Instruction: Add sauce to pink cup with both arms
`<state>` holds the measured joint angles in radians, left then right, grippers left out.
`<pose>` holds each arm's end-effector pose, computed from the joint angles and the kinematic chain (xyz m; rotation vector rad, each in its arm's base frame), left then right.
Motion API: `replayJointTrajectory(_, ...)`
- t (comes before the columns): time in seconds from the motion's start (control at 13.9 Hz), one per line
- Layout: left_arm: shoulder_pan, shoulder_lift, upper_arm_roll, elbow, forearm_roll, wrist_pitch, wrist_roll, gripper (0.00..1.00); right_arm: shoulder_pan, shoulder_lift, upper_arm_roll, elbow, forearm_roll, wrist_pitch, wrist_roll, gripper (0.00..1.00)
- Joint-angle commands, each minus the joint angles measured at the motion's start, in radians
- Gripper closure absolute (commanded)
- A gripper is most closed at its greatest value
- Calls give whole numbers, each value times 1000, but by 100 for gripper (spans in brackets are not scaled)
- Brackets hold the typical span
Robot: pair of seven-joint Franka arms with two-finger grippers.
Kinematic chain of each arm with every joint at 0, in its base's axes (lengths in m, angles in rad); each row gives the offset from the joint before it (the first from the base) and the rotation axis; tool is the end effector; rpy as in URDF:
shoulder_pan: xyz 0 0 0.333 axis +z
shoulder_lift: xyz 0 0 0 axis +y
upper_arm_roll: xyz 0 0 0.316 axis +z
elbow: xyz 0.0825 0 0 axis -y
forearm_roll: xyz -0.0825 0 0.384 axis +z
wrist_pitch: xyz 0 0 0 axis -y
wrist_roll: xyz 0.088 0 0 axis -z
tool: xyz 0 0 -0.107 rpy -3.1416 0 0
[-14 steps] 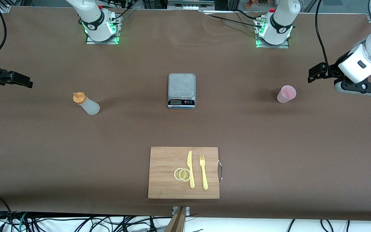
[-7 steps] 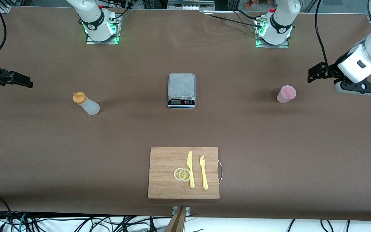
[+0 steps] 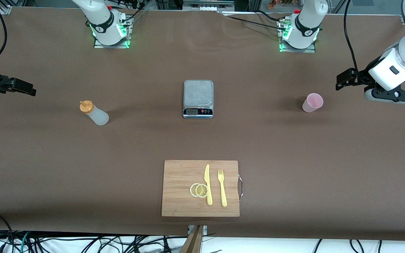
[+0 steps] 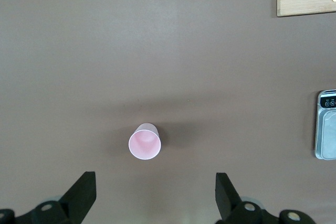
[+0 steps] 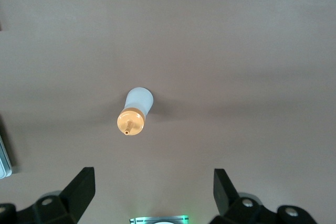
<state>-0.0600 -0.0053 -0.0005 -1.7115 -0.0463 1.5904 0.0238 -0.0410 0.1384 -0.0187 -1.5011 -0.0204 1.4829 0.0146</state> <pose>0.5462 -0.0380 0.5630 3.0898 -0.1248 -0.1805 0.5832 -0.0365 0.5712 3.1104 -0.1159 -0.2449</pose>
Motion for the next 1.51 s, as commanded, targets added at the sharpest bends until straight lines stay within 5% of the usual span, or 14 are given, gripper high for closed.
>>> replayJointTrajectory(0.0, 5, 1, -1, 7, -21, -20, 4, 0, -8, 13, 3, 27, -1, -6, -19, 0)
replayJointTrajectory(1.44, 3, 2, -3, 7, -12, -47, 7, 0, -8, 14, 3, 27, -3, -6, -19, 0)
